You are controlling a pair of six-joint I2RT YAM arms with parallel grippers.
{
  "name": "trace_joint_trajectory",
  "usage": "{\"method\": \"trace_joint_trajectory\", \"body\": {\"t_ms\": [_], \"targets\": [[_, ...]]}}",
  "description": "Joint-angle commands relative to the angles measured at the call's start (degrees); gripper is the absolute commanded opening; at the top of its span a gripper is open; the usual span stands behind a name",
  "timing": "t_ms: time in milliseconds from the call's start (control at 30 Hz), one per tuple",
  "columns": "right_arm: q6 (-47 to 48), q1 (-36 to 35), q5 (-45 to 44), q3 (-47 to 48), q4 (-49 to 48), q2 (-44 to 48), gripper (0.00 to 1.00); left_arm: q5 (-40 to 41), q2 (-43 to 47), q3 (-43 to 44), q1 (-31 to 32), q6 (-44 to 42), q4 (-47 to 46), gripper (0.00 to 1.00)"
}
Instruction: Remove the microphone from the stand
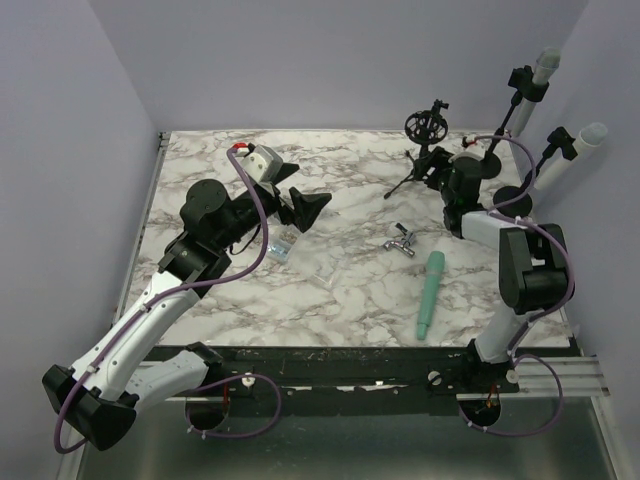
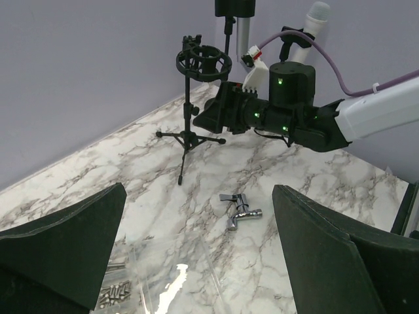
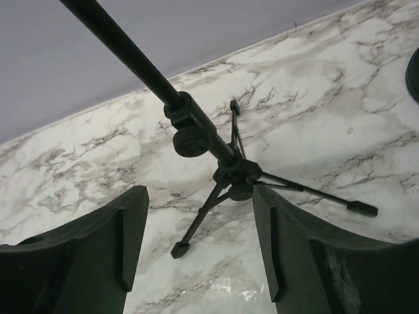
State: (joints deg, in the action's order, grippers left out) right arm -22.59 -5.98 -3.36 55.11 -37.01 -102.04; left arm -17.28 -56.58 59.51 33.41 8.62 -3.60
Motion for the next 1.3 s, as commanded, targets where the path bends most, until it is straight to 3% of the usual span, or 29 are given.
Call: {"method": "trace_joint_trajectory", "body": {"t_ms": [0, 367, 567, 767, 1267], "targets": [[-14.24, 1.06, 0.63, -1.98, 5.01, 3.86, 0.74, -1.68, 1.38, -0.18, 0.20, 0.52, -1.15, 0.98], [-44.05, 5.23, 14.09, 3.33, 1.97, -2.84, 0.76, -1.84, 2.15, -0.09, 0.17, 0.65, -1.04, 0.98], [-56.05, 5.71, 17.32, 3.43, -8.87, -8.61, 0.63, -1.77, 2.26, 0.00, 0.23, 0.26, -0.81, 0.98], [-62.89, 6.69, 14.61, 0.82, -16.66, -11.10, 0.53, -1.62, 2.26, -0.01, 0.25, 0.01, -0.83, 0.98], [-68.37, 8.90, 16.11, -2.31, -23.52, -12.33, 0.50, -1.67, 1.87, 0.00, 0.23, 0.08, -0.91, 0.98]]}}
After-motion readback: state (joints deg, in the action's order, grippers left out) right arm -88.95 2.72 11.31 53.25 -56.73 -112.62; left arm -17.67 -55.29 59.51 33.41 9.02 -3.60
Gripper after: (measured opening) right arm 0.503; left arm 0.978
